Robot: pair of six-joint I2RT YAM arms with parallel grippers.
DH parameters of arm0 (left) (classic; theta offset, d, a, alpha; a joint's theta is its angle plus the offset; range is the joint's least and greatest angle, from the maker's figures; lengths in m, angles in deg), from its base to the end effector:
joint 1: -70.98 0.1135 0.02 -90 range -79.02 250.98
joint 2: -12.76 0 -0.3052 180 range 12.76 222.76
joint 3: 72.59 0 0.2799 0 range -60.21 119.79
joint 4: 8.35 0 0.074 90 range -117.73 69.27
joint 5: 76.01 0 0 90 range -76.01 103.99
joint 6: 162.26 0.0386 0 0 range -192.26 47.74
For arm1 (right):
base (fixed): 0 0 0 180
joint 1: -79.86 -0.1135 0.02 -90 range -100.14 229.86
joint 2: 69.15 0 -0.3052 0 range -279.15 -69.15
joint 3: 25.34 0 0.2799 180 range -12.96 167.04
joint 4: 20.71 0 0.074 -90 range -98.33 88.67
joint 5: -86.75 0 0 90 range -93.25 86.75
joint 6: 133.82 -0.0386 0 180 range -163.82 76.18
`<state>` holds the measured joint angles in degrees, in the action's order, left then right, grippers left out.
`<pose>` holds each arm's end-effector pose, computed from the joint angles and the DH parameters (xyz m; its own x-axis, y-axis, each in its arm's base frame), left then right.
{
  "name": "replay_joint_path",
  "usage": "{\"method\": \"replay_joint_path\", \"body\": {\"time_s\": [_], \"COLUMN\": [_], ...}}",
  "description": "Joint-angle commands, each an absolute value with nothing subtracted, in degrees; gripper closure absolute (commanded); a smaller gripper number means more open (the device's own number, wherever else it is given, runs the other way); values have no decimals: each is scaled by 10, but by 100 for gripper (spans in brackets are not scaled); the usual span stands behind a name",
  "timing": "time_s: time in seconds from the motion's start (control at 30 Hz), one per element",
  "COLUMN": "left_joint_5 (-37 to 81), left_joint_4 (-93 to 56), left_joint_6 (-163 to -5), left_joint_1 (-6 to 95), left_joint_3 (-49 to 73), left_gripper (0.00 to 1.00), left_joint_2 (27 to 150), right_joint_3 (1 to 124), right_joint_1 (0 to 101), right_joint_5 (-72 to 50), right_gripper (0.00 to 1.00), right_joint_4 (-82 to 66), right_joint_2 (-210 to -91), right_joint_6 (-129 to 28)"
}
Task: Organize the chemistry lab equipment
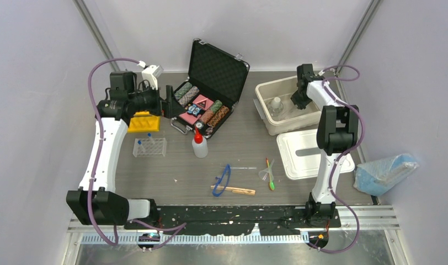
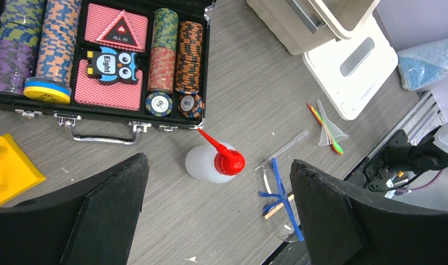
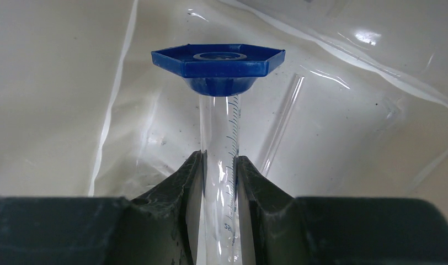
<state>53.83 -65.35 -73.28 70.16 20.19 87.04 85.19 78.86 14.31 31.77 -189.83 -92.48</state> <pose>0.2835 -0.0288 0.4316 -0.6315 -0.0046 -0.7754 0.5012 0.7606 -0.4127 0.5023 -0.0029 0.2283 -0.4949 0.7073 -0.5048 0.7473 0.6429 0.1682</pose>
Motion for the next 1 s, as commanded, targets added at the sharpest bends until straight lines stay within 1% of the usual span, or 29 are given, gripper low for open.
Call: {"method": "replay_joint_path", "body": {"time_s": [0.0,0.1,0.17,0.2,0.23,0.27,0.3,0.33,0.47,0.57,0.67,0.7,0.77,0.8,0.87,0.97], "left_joint_5": [538,539,540,539,539,539,539,539,544,548,550,551,551,551,554,560], "left_joint_4": [-654,-654,-656,-656,-656,-656,-656,-655,-655,-651,-642,-639,-635,-632,-627,-621], "left_joint_6": [-725,-725,-725,-725,-725,-725,-725,-725,-725,-725,-725,-725,-725,-725,-725,-718], "left_joint_1": [706,706,706,706,706,706,706,706,706,707,706,706,707,707,707,707], "left_joint_3": [231,231,229,229,229,229,229,230,232,229,218,214,206,203,195,179], "left_gripper": [0,0,0,0,0,0,0,0,0,0,0,0,1,0,0,0], "left_joint_2": [876,879,881,881,880,880,879,879,876,869,855,850,843,838,831,816], "right_joint_3": [880,884,887,887,887,886,885,885,882,873,862,858,853,850,828,776], "right_joint_1": [790,790,790,790,790,791,791,790,790,791,790,790,791,790,791,790], "right_joint_5": [154,152,147,144,141,136,134,129,113,87,54,35,-2,-14,-46,-112], "right_gripper": [70,67,59,47,43,36,34,29,24,20,11,6,1,3,4,5], "right_joint_4": [308,307,307,307,306,306,304,303,299,291,281,277,275,275,260,215], "right_joint_2": [-1906,-1912,-1917,-1918,-1917,-1915,-1913,-1911,-1890,-1850,-1809,-1787,-1752,-1740,-1679,-1615], "right_joint_6": [-947,-947,-944,-945,-945,-947,-949,-949,-949,-937,-904,-878,-830,-814,-768,-653]}}
